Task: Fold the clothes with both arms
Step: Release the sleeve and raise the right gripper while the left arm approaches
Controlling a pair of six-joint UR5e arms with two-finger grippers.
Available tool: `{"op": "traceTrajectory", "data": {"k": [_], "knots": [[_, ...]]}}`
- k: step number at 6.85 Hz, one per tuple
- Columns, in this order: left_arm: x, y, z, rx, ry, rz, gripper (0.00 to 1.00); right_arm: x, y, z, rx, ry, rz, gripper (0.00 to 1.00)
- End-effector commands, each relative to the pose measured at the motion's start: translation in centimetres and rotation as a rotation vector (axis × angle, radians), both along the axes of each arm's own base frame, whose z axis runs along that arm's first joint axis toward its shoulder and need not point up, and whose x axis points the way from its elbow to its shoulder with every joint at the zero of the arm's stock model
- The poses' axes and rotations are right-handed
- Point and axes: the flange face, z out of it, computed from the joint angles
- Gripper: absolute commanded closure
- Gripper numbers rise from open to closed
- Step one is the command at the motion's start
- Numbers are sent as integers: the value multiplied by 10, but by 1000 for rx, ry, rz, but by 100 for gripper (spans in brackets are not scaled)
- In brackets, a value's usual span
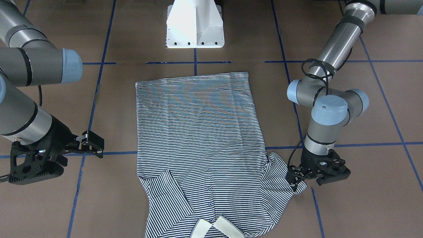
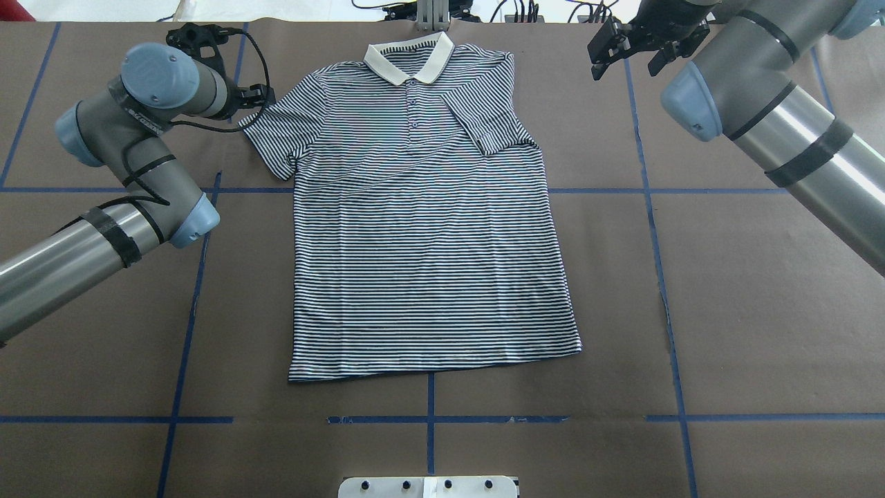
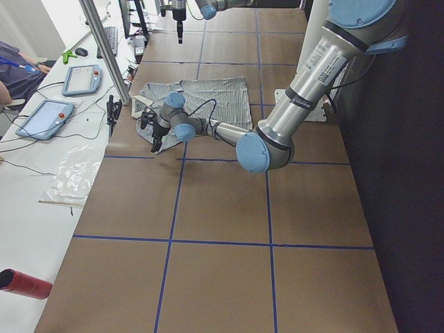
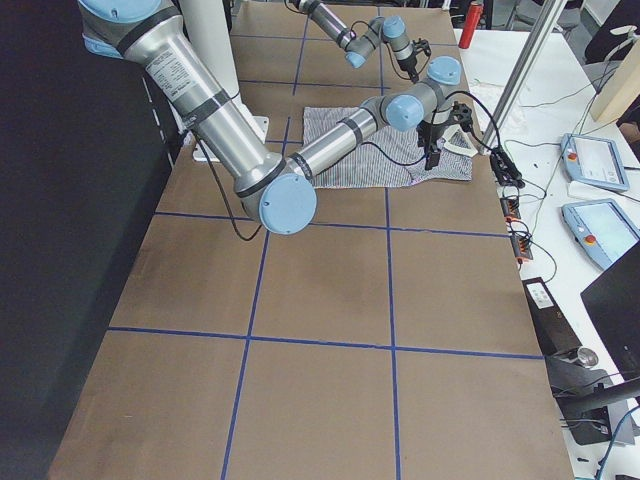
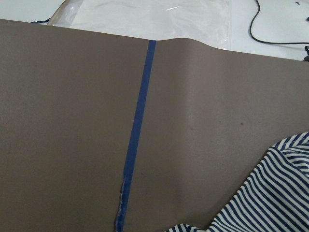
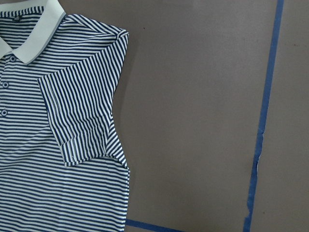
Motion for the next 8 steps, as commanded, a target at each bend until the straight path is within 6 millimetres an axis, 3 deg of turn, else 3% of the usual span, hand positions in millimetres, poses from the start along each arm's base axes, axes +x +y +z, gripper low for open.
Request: {"op": "traceTrajectory", "data": {"k": [1, 3, 7, 8], "knots": [[14, 2, 7, 8, -11, -2, 7, 7, 11, -3, 36, 15, -45, 0], [13, 3, 11, 13, -22, 12, 15, 7, 12, -6, 42, 17, -41, 0], [13, 3, 14, 21, -35, 31, 19, -5, 16, -5, 42, 22, -54, 0], [13, 4, 13, 20, -35, 30, 28, -5, 16, -5, 42, 22, -54, 0]]}}
